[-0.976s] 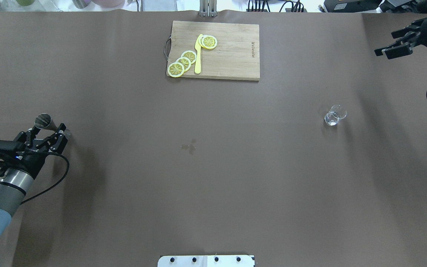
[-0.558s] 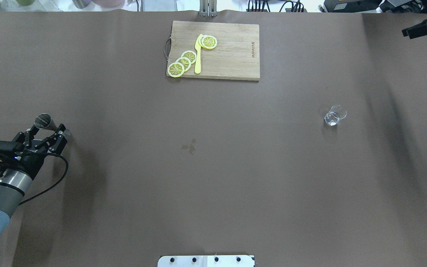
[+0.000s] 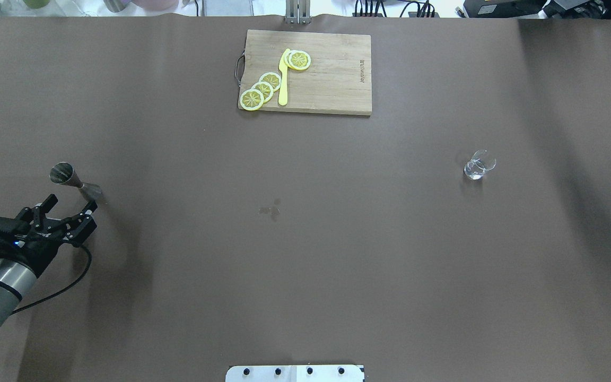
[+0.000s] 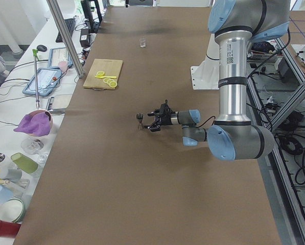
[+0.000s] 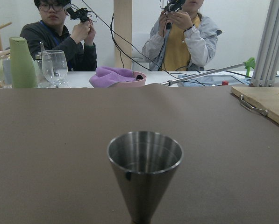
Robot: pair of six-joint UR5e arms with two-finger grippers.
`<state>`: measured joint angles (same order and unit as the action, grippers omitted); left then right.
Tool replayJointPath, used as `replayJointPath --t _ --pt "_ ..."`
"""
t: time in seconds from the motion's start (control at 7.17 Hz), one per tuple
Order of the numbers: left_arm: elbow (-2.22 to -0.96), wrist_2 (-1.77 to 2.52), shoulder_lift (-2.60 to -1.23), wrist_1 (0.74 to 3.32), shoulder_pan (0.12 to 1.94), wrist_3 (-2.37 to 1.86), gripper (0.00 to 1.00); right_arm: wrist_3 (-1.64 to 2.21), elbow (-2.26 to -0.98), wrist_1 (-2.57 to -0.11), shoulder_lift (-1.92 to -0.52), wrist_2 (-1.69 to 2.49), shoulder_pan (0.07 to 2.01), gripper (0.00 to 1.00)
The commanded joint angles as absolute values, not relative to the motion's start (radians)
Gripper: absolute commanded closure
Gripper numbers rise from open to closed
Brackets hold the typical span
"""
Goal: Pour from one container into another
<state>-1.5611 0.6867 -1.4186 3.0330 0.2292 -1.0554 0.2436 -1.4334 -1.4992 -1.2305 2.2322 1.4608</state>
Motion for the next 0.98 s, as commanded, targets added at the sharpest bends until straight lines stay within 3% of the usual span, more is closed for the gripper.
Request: replayJointPath --t 0.0,0.42,0.84 --pt "-1.608 0.718 -1.376 3.034 0.218 -1.061 0.04 0.436 -1.622 -1.615 -1.337 2.326 1.474 0.0" --pt "-1.745 0.892 -1.206 3.04 0.219 -1.078 0.04 0.517 -1.805 -1.618 -1.509 2.342 1.476 0.0" --pt "-1.792 1.115 -1.019 3.189 0.236 -1.195 0.04 0.514 -1.701 -1.62 -1.554 2.356 1.526 0.0"
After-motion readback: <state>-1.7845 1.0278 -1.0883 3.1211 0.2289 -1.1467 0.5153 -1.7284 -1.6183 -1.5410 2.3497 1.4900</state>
